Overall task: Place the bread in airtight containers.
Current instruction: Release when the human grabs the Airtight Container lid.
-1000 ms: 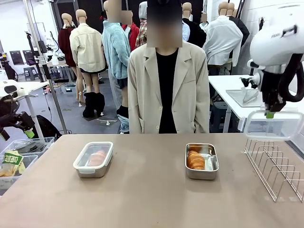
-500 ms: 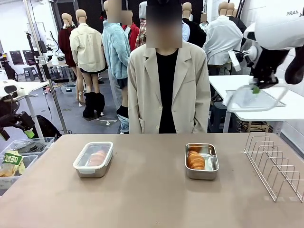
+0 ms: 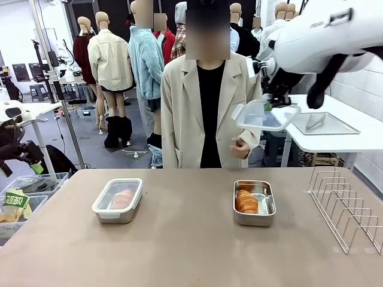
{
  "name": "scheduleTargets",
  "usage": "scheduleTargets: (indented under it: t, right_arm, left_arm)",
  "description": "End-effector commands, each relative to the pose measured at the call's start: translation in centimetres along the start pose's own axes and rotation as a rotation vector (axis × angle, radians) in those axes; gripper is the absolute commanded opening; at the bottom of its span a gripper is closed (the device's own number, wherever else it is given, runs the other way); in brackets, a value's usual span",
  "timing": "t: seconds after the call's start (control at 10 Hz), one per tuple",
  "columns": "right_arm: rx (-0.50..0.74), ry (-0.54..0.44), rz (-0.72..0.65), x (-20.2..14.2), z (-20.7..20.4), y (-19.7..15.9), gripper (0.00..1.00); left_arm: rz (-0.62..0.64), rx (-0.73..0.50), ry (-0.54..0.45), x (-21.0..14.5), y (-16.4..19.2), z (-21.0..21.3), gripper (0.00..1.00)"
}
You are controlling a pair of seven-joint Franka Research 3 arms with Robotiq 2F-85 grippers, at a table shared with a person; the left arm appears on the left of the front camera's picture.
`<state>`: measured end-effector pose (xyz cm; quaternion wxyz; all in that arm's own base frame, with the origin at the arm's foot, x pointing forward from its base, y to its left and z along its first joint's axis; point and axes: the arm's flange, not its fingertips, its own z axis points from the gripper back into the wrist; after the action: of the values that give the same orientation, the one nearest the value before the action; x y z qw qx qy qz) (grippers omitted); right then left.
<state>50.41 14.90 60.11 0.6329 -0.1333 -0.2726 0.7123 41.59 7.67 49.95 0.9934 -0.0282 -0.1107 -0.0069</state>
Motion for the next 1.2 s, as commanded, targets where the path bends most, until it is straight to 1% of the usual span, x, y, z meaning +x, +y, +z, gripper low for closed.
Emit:
scheduleTargets:
  t: [0.0, 0.2, 0.4, 0.5, 0.6, 0.8, 0.9, 1.0, 1.1]
  right_arm:
    - [0.013, -0.021, -0.016, -0.1, -0.4, -1.2, 0.0]
    - [-0.006, -0.006, -0.024, 0.1, -0.7, -1.3, 0.0]
    - [0.033, -0.005, -0.014, 0.2, -1.2, -1.6, 0.0]
    - [0.038, -0.002, -0.014, 0.2, -1.1, -1.5, 0.03]
    - [0.045, 0.008, -0.011, 0.2, -1.1, -1.5, 0.14]
    - [0.059, 0.028, -0.014, -0.3, -0.3, -1.2, 0.51]
    - [0.114, 0.038, 0.004, -1.1, 0.6, -1.0, 0.69]
    - [0.142, 0.029, 0.02, -2.4, 2.1, -1.0, 0.88]
    - [0.161, 0.049, 0.014, -4.2, 3.5, -0.9, 1.0]
  left_arm:
    - [0.016, 0.008, -0.01, -0.1, 0.0, 0.0, 1.0]
    - [0.016, 0.008, -0.01, -0.1, 0.0, 0.0, 1.0]
    - [0.016, 0.008, -0.01, -0.1, 0.0, 0.0, 1.0]
    - [0.016, 0.008, -0.01, -0.1, 0.0, 0.0, 1.0]
    - [0.016, 0.008, -0.01, -0.1, 0.0, 0.0, 1.0]
    - [0.016, 0.008, -0.01, -0.1, 0.0, 0.0, 1.0]
    - [0.016, 0.008, -0.01, -0.1, 0.0, 0.0, 1.0]
    - [0.016, 0.008, -0.01, -0.1, 0.0, 0.0, 1.0]
    - [0.016, 0.008, -0.01, -0.1, 0.0, 0.0, 1.0]
